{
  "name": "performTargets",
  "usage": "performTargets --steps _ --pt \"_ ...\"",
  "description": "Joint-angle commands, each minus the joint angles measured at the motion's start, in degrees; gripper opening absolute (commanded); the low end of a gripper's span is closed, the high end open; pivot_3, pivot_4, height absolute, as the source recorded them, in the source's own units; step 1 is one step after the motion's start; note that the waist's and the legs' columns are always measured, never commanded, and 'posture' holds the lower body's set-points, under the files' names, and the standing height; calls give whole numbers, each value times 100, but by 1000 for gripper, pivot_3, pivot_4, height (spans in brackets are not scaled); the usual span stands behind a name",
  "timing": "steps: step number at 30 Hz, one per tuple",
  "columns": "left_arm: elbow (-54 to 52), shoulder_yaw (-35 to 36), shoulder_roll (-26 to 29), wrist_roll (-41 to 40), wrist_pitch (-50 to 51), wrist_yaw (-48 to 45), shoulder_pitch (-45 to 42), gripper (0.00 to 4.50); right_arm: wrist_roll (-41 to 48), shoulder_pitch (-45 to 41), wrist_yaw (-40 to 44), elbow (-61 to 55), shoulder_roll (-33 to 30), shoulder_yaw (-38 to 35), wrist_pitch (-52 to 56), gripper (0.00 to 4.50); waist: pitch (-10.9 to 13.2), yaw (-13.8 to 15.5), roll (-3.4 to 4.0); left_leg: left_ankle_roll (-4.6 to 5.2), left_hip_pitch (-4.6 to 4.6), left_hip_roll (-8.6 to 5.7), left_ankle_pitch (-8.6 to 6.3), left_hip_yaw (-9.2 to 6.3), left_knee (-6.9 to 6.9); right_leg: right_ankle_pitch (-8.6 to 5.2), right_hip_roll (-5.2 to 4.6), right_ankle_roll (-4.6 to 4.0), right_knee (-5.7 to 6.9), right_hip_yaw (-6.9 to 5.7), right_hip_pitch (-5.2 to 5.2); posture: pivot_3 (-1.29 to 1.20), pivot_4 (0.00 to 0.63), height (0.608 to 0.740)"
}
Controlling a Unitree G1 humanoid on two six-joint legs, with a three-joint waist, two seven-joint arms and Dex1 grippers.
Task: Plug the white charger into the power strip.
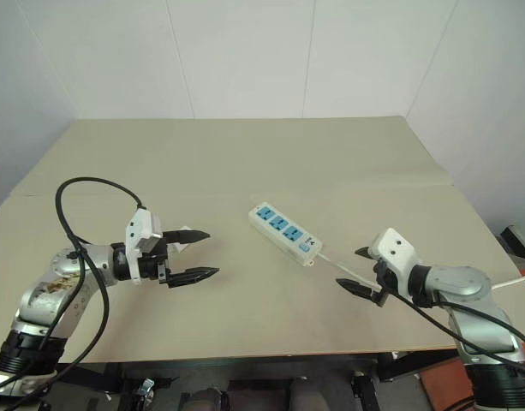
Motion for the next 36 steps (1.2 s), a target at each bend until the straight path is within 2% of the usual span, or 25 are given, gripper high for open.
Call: performTargets --steps 1,3,6,9,13,19,36 --pt "-257 243 35 -221 17 -19 25 4500 439 -210 -133 -263 245 -190 -152 4474 0 -9 -1 0 0 0 0 0 0 0 1 0 0 0 0 0 150 740" --pt "-269 256 34 -248 27 -14 30 4500 221 -279 -472 -149 503 -68 -494 4474 0 -3 -1 0 1 2 0 -1 0 0 1 0 2 0 0 0 150 740" --pt "-213 205 33 -241 39 5 -47 4500 38 -585 -1024 441 1231 167 -1013 4474 -2 -26 -3 0 1 1 0 1 1 0 1 0 1 0 1 0 150 740" --pt "-141 167 41 -227 27 -26 -134 4500 97 -773 -1219 1022 1850 193 -1703 4474 -1 -14 -2 0 6 2 0 1 1 1 2 -1 4 0 1 0 150 740" --pt "-48 162 94 -185 -32 -100 -212 4500 62 -976 -1301 1624 2229 297 -2198 4474 -1 9 -1 0 -3 -2 0 0 1 15 -4 -23 1 0 -2 0 150 740" --pt "-72 215 157 -196 -15 -102 -236 4500 6 -1142 -1307 2252 2329 400 -2493 4474 -1 -3 -1 0 1 0 0 -1 1 25 -1 -41 2 -1 -2 0 150 740" --pt "-223 191 137 -249 67 -11 -132 4500 -21 -870 -1156 2345 2263 508 -2481 4474 -1 -6 -1 0 1 0 0 -1 1 24 0 -40 3 -1 -2 0 150 740"
